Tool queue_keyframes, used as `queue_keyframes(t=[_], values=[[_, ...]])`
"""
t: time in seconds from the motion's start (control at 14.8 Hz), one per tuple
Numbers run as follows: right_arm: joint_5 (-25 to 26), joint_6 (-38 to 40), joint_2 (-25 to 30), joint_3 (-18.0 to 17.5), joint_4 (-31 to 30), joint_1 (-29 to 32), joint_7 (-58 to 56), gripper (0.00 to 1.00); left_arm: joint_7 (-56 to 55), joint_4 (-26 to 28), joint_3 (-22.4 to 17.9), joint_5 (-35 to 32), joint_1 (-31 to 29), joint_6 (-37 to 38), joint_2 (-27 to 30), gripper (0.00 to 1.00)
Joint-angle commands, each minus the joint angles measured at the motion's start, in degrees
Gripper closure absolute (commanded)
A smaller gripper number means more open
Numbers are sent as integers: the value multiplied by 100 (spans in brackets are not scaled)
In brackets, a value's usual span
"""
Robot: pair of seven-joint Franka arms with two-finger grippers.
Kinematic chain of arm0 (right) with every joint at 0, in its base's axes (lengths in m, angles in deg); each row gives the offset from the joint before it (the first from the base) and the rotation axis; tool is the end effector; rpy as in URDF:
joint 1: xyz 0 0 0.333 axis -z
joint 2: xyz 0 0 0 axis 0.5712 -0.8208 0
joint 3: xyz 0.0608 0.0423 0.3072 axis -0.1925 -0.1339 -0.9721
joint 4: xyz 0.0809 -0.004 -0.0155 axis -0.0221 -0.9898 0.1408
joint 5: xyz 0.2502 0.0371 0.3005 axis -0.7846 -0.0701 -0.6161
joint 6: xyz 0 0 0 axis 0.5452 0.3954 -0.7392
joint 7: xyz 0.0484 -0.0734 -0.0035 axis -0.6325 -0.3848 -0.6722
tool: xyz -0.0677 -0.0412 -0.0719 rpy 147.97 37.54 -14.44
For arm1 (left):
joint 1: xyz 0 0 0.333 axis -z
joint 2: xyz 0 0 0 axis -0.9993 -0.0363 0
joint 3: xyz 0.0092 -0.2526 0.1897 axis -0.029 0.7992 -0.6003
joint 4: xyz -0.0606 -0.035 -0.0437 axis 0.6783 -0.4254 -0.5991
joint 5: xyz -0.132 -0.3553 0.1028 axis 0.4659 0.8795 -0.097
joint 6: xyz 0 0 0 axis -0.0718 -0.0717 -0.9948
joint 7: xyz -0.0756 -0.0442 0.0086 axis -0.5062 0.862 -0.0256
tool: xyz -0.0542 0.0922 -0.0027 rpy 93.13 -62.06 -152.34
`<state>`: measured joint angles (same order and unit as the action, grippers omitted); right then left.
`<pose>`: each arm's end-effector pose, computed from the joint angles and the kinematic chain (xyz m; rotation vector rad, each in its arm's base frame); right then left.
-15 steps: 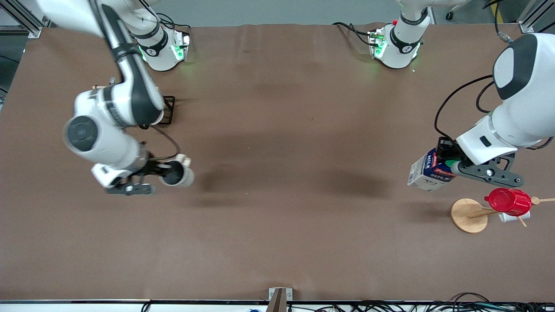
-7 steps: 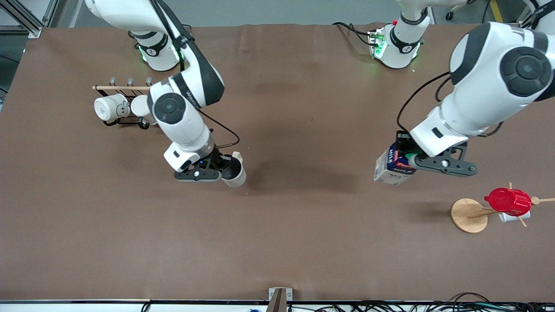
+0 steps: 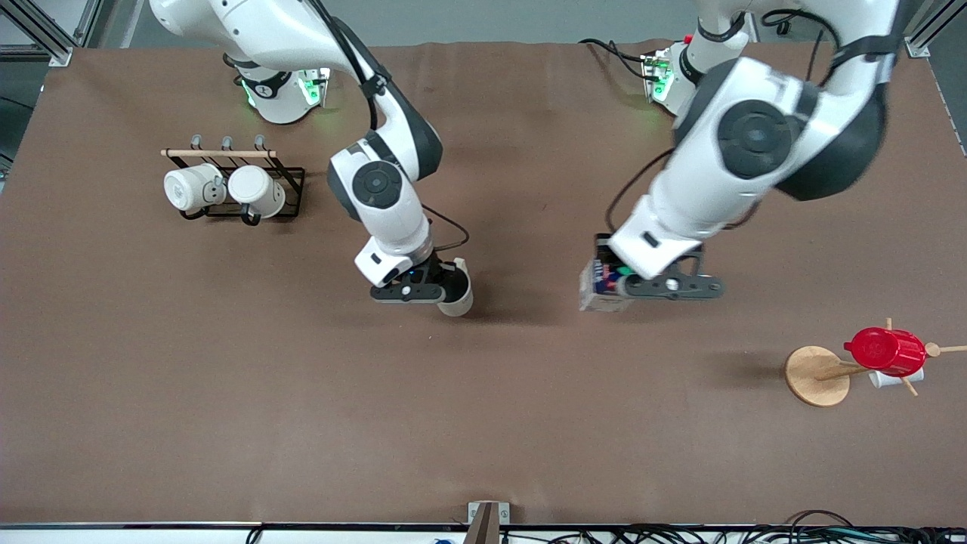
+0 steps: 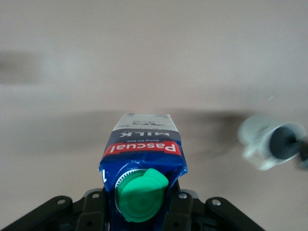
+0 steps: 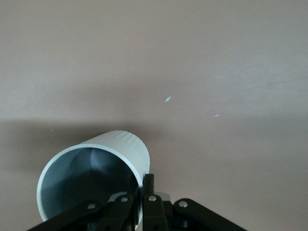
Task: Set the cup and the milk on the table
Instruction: 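Carry the mug and carton toward the table middle with both grippers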
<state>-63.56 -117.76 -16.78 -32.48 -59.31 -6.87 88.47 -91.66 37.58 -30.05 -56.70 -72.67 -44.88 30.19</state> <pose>0.5368 0.4159 0.2859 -3.0435 0.0262 -0.1595 0.5862 -0.3433 0.4979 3.0450 0.0683 -0.0271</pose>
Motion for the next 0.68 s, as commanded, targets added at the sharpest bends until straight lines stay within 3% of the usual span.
queue_keyframes(t=[0.0,0.27,0.34,0.41,0.47,0.61], values=[[-34,-124,-129,69,103,-197,106,97,-1274,-247,-10,32,407,-617,-388,56],[-34,-370,-358,69,103,-277,106,85,-1525,-212,-63,-29,655,-743,-503,56],[-34,-353,-358,69,112,-216,80,69,-1525,-203,-54,-20,664,-743,-538,56],[-34,-327,-358,69,112,-224,89,38,-1534,-212,-62,-12,664,-743,-634,56],[-25,-300,-341,69,103,-259,97,0,-1525,-221,-54,-11,681,-751,-705,56],[-34,-204,-122,78,95,-216,54,0,-1525,-212,-62,-73,804,-751,-784,56]])
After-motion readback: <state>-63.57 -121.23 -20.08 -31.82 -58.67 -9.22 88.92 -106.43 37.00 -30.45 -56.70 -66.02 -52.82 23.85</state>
